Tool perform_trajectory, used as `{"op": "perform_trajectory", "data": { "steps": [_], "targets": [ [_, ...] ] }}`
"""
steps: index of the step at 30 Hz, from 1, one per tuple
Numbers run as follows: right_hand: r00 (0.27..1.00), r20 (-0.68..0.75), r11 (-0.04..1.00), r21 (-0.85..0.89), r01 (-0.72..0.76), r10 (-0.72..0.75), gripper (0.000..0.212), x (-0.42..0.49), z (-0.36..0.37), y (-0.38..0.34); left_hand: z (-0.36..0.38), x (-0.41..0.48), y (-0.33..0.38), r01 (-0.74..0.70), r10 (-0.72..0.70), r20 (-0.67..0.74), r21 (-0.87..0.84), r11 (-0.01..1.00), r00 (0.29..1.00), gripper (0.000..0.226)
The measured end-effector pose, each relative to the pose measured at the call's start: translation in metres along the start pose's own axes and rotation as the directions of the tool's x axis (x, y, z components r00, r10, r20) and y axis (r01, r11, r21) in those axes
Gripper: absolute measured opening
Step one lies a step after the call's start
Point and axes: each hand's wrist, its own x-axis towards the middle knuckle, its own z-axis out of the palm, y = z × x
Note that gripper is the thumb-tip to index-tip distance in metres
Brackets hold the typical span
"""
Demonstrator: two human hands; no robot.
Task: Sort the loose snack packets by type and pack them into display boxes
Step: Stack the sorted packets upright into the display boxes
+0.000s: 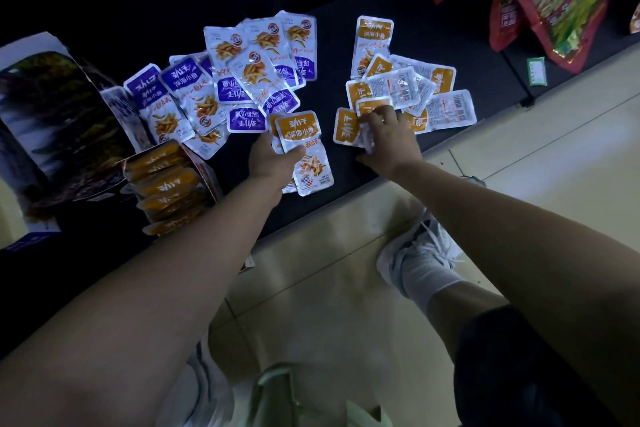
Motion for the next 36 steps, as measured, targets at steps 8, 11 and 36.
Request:
{"op": "perform_trajectory", "data": {
  "steps": [8,11,36],
  "targets": [
    [0.998,-0.053,0.997,0.059,-0.041,0.044,0.077,0.0,0.0,0.0,-0.004,0.006,-0.001,0.029,-0.027,-0.045,0.026,0.999,0.999,0.028],
    [0.993,-0.117,0.975,0.222,-0.008,0.035,0.057,0.0,-0.005,-0.004,-0.006,0.006,0.0,0.031,-0.029,-0.059,0.029,0.999,0.998,0.027],
    [0.904,0.425,0.243,0.883,-0.402,-0.047,0.016,-0.026,-0.034,-0.039,-0.012,-0.026,0.018,0.018,-0.011,0.112,-0.062,0.998,0.994,0.022]
  ]
}}
